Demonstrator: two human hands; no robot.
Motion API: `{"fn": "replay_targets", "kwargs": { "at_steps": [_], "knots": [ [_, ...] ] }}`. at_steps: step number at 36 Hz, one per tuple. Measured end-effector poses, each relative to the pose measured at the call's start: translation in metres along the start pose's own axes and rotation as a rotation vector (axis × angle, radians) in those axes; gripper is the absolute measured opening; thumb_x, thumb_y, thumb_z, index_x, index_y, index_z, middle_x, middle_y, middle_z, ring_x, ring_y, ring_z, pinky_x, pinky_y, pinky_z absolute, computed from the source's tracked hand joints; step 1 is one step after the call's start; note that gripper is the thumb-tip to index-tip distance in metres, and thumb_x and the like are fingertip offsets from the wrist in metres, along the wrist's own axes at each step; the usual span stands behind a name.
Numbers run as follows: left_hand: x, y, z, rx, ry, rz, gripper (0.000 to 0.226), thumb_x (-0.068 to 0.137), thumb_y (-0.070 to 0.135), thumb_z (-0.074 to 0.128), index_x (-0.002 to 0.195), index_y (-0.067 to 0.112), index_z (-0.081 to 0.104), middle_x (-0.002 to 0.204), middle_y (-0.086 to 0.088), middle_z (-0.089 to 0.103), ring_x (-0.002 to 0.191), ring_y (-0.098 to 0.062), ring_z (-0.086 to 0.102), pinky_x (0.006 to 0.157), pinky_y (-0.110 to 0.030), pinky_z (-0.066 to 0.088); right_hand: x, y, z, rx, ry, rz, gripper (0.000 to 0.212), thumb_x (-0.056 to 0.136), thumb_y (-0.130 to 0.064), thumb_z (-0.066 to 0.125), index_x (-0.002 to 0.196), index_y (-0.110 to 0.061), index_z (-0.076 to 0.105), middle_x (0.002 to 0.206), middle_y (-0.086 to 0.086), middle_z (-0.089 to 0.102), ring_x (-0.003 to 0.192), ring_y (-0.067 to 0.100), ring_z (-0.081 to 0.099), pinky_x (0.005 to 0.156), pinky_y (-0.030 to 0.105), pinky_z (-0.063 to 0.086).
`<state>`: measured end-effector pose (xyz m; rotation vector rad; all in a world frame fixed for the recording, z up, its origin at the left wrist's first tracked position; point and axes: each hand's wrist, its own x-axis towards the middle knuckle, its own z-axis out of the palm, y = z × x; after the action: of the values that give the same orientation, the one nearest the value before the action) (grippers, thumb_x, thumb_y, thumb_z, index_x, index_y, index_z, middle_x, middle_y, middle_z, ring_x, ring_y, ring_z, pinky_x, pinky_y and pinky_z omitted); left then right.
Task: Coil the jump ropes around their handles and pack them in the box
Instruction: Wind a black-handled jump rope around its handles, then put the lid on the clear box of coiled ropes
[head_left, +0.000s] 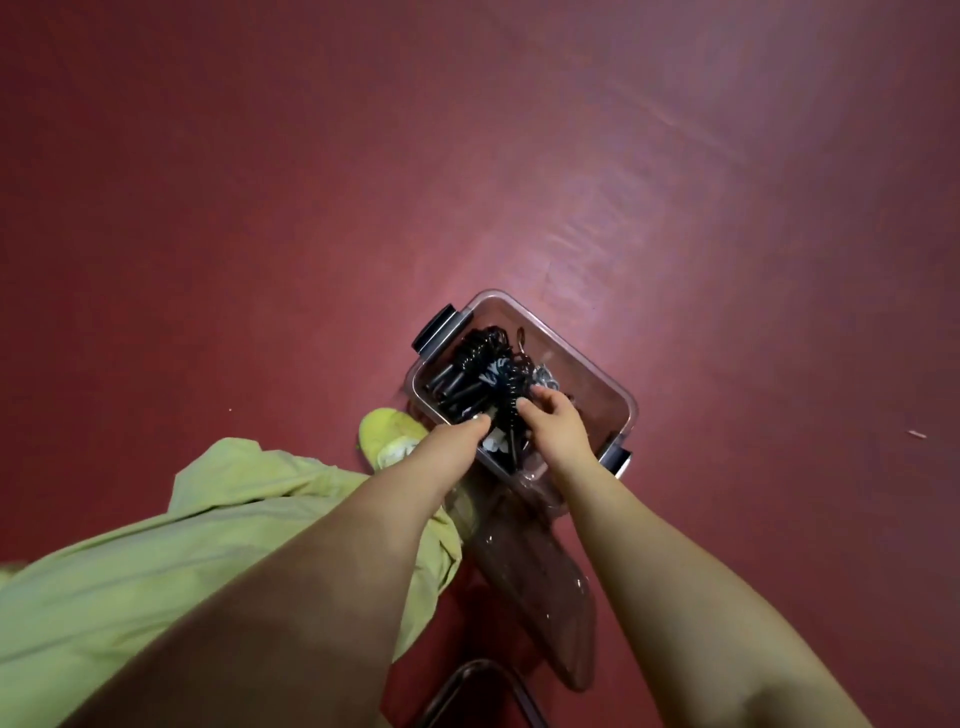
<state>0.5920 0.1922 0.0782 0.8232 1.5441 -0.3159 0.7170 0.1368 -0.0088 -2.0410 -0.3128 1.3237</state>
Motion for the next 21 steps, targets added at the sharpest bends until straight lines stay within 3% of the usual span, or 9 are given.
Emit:
{"fn": "replay_targets", "kwargs": {
  "at_steps": [4, 7, 10, 12, 14, 16, 18, 21],
  "knots": [
    [0.011, -0.001, 0.002, -0.029, 0.008, -0.037, 0.059, 0.095, 0.05, 0.049, 0.142, 0.015, 0.044, 0.146, -0.009, 0.045, 0.13, -0.029, 0.044, 0.096, -0.034, 0.035, -0.009, 0.013, -0.002, -0.01, 0.014, -0.012, 0.039, 0.094, -0.032, 0.061, 0.128, -0.014, 0.059, 0.125, -0.001, 0.061, 0.114, 0.016, 0.057, 0.102, 0.034, 0.042],
    [0.016, -0.002, 0.005, -0.057, -0.022, -0.09, 0.057, 0.097, 0.048, 0.046, 0.143, 0.014, 0.042, 0.147, -0.01, 0.043, 0.131, -0.029, 0.043, 0.095, -0.033, 0.036, -0.029, 0.031, -0.004, 0.056, -0.037, 0.024, 0.014, 0.091, -0.035, 0.064, 0.095, -0.024, 0.07, 0.087, -0.011, 0.066, 0.081, 0.007, 0.057, 0.077, 0.027, 0.044],
    [0.022, -0.005, 0.008, -0.078, -0.021, -0.145, 0.057, 0.096, 0.051, 0.046, 0.142, 0.019, 0.041, 0.147, -0.01, 0.04, 0.131, -0.032, 0.041, 0.103, -0.04, 0.04, -0.052, 0.051, -0.003, 0.063, -0.09, 0.062, 0.017, 0.092, -0.031, 0.065, 0.082, -0.019, 0.073, 0.073, -0.009, 0.063, 0.068, 0.006, 0.054, 0.067, 0.025, 0.041],
    [0.028, -0.007, 0.009, -0.09, -0.005, -0.171, 0.058, 0.094, 0.053, 0.048, 0.139, 0.018, 0.043, 0.141, -0.013, 0.044, 0.124, -0.033, 0.046, 0.099, -0.042, 0.044, -0.063, 0.059, -0.003, 0.083, -0.093, 0.059, 0.022, 0.092, -0.028, 0.065, 0.082, -0.011, 0.073, 0.063, -0.013, 0.06, 0.06, 0.001, 0.05, 0.062, 0.021, 0.039],
    [0.034, -0.009, 0.008, -0.1, -0.002, -0.186, 0.06, 0.092, 0.056, 0.048, 0.138, 0.017, 0.043, 0.129, -0.016, 0.05, 0.111, -0.034, 0.052, 0.094, -0.041, 0.046, -0.07, 0.063, -0.001, 0.114, -0.098, 0.079, 0.032, 0.09, -0.032, 0.066, 0.08, -0.003, 0.072, 0.064, -0.007, 0.06, 0.061, 0.004, 0.051, 0.061, 0.023, 0.04],
    [0.037, -0.011, 0.007, -0.098, -0.029, -0.192, 0.063, 0.092, 0.059, 0.046, 0.14, 0.019, 0.04, 0.126, -0.017, 0.052, 0.103, -0.034, 0.054, 0.091, -0.041, 0.047, -0.074, 0.066, 0.004, 0.135, -0.132, 0.11, 0.036, 0.083, -0.04, 0.07, 0.078, -0.005, 0.072, 0.069, 0.004, 0.067, 0.065, 0.016, 0.058, 0.065, 0.034, 0.046],
    [0.038, -0.012, 0.006, -0.09, -0.053, -0.193, 0.066, 0.092, 0.059, 0.044, 0.144, 0.019, 0.037, 0.131, -0.017, 0.052, 0.103, -0.034, 0.053, 0.091, -0.042, 0.047, -0.078, 0.068, 0.01, 0.109, -0.187, 0.139, 0.035, 0.072, -0.047, 0.074, 0.079, -0.013, 0.075, 0.076, 0.013, 0.073, 0.069, 0.025, 0.064, 0.069, 0.042, 0.052],
    [0.041, -0.014, 0.003, -0.069, -0.074, -0.192, 0.067, 0.093, 0.059, 0.043, 0.145, 0.018, 0.036, 0.132, -0.015, 0.053, 0.111, -0.036, 0.053, 0.093, -0.043, 0.046, -0.08, 0.073, 0.016, 0.103, -0.229, 0.166, 0.038, 0.059, -0.047, 0.08, 0.078, -0.014, 0.075, 0.078, 0.019, 0.072, 0.068, 0.027, 0.062, 0.068, 0.041, 0.049]
  ]
}}
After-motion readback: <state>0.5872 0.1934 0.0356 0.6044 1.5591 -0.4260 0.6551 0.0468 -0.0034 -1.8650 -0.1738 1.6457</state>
